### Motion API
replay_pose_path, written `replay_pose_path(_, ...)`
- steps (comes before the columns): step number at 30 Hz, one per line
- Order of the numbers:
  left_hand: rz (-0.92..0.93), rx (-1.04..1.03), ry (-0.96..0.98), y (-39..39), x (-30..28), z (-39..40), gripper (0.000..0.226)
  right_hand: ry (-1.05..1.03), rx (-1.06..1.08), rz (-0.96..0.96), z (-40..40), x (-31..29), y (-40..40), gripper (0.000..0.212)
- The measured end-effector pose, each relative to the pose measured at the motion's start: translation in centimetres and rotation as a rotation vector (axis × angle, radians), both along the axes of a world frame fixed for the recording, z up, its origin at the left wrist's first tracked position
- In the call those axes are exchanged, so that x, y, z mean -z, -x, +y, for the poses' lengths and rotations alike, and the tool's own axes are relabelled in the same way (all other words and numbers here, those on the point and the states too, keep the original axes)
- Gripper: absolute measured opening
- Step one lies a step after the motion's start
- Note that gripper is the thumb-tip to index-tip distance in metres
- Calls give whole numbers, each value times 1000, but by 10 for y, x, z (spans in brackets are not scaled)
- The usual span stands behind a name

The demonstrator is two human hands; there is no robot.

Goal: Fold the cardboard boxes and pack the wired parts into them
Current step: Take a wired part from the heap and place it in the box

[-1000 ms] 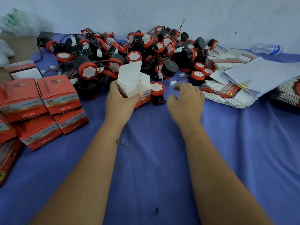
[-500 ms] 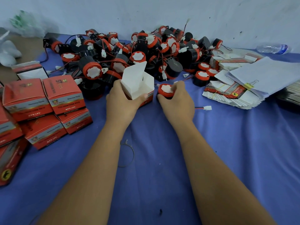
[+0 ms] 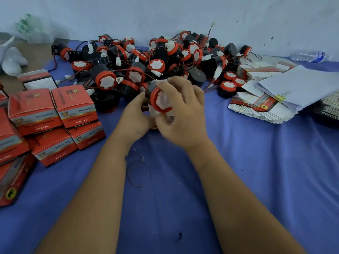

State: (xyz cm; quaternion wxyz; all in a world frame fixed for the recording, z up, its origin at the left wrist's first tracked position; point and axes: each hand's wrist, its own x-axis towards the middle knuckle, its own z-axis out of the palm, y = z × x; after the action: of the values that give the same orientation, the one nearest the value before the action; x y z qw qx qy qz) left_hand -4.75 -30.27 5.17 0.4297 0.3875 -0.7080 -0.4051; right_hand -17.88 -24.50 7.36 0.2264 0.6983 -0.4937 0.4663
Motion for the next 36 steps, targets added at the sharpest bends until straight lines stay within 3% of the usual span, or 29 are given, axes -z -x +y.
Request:
replay_pose_path(6, 29, 47, -48, 0, 3, -5, 47, -195, 123, -109, 2, -1, 16, 56)
replay_pose_path(9, 27, 64, -41, -1, 2, -5, 46, -296, 97, -16, 1, 1, 13, 61)
replay_pose_path(13, 28, 62, -35, 0, 2, -4, 51, -356, 33, -93, -1, 3, 9, 65)
replay_pose_path(19, 59, 32, -62, 3, 4, -6, 52, -251, 97, -31, -3, 6, 13, 38)
replay_pose_path(26, 78, 15, -87, 2, 4, -6, 56, -195, 130, 25, -4, 8, 19, 25)
replay_pose_path(29, 71, 3, -76, 4, 4, -3, 54, -265, 127, 63, -2, 12, 18, 26)
replay_pose_path(33, 71, -27, -64, 7, 4, -2, 43, -107, 199, -90, -1, 10, 16, 23)
replay_pose_path(36, 81, -69, -76, 9, 4, -2, 40, -18, 107, -508, 2, 8, 21, 7)
